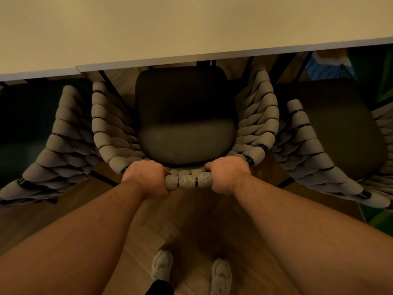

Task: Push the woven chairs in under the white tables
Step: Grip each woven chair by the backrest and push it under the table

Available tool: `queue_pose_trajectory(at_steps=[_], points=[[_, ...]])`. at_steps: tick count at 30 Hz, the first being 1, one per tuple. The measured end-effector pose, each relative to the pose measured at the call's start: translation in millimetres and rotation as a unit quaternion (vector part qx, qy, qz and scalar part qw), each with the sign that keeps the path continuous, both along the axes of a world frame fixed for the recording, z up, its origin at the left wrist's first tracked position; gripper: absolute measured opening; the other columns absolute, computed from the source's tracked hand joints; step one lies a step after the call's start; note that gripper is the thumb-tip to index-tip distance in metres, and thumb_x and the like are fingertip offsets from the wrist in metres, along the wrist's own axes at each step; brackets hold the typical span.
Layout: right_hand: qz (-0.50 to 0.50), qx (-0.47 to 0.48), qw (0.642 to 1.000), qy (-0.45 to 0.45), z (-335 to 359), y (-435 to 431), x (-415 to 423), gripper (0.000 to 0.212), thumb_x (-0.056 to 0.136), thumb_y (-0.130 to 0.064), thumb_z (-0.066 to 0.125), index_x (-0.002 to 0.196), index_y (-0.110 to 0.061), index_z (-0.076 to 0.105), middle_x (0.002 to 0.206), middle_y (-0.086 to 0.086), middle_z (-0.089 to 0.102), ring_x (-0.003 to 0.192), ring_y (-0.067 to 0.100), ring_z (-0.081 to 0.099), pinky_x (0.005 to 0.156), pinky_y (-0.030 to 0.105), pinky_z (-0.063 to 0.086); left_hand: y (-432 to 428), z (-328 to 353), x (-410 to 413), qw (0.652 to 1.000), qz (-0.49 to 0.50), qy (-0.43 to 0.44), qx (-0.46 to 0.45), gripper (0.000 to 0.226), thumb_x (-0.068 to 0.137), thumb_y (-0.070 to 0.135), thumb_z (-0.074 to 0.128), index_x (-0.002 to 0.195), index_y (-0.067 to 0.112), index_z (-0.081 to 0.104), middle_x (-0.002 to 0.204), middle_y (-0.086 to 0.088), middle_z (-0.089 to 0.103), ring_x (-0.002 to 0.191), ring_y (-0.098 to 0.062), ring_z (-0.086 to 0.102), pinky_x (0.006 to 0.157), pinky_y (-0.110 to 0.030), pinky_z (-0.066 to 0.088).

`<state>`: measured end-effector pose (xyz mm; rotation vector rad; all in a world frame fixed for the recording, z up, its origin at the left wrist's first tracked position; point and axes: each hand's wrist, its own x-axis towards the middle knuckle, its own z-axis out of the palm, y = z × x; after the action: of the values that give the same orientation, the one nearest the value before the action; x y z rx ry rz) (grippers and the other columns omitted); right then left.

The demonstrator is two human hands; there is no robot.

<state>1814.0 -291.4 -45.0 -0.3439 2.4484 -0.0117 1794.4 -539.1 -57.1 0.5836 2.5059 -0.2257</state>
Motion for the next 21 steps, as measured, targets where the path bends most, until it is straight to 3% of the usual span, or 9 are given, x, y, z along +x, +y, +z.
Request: queue_pose_trajectory(at_steps=[10,13,15,18,19,21], points=[[0.008,-0.006,1.000,0.025,-1,4,-9,0.032,0.094,-0.038,0.068,0.125,-0.039,0.062,0.093,-0.010,0.060,0.085,0.019,0.061,0.065,0.040,0.049,2,-1,-12,1.000,0.013,0.001,0.006,0.051,0.070,0.072,0.065,0.118,0.057,0.069,0.074,0.022,0.059,0.072,-0.004,0.058,0.059,-0.025,0.042],[0.003,-0.003,1.000,0.025,0,3,-9,0.035,0.094,-0.037,0.069,0.128,-0.038,0.061,0.098,-0.008,0.062,0.087,0.020,0.060,0.067,0.041,0.048,1,-1,-12,1.000,0.011,0.010,0.009,0.047,0.070,0.072,0.067,0.115,0.056,0.070,0.067,0.023,0.054,0.062,-0.001,0.051,0.052,-0.023,0.034],[-0.002,0.008,1.000,0.027,4,1,-6,0.034,0.095,-0.036,0.068,0.128,-0.038,0.061,0.097,-0.008,0.062,0.089,0.021,0.061,0.071,0.044,0.046,1,-1,-11,1.000,0.024,0.009,0.017,0.043,0.071,0.070,0.070,0.111,0.053,0.070,0.068,0.022,0.057,0.061,0.000,0.054,0.053,-0.023,0.040],[-0.011,0.036,0.999,0.034,13,-4,0,0.034,0.098,-0.036,0.067,0.131,-0.036,0.061,0.099,-0.006,0.061,0.098,0.024,0.059,0.087,0.051,0.045,4,1,-4,0.999,0.039,-0.002,-0.001,0.041,0.074,0.066,0.075,0.111,0.050,0.068,0.080,0.020,0.062,0.077,-0.003,0.060,0.079,-0.034,0.054],[-0.015,0.040,0.998,0.040,12,-5,3,0.039,0.098,-0.037,0.068,0.136,-0.034,0.059,0.111,-0.003,0.064,0.111,0.026,0.060,0.103,0.056,0.044,6,1,-2,0.999,0.040,0.002,-0.017,0.041,0.076,0.065,0.076,0.112,0.048,0.067,0.085,0.020,0.063,0.086,-0.006,0.062,0.095,-0.042,0.051],[-0.029,0.031,0.998,0.052,14,-5,14,0.054,0.098,-0.038,0.069,0.148,-0.031,0.052,0.139,0.003,0.059,0.136,0.031,0.051,0.127,0.063,0.020,12,5,3,0.997,0.050,0.010,-0.062,0.043,0.079,0.061,0.079,0.116,0.045,0.065,0.101,0.016,0.065,0.107,-0.015,0.063,0.118,-0.059,0.030]])
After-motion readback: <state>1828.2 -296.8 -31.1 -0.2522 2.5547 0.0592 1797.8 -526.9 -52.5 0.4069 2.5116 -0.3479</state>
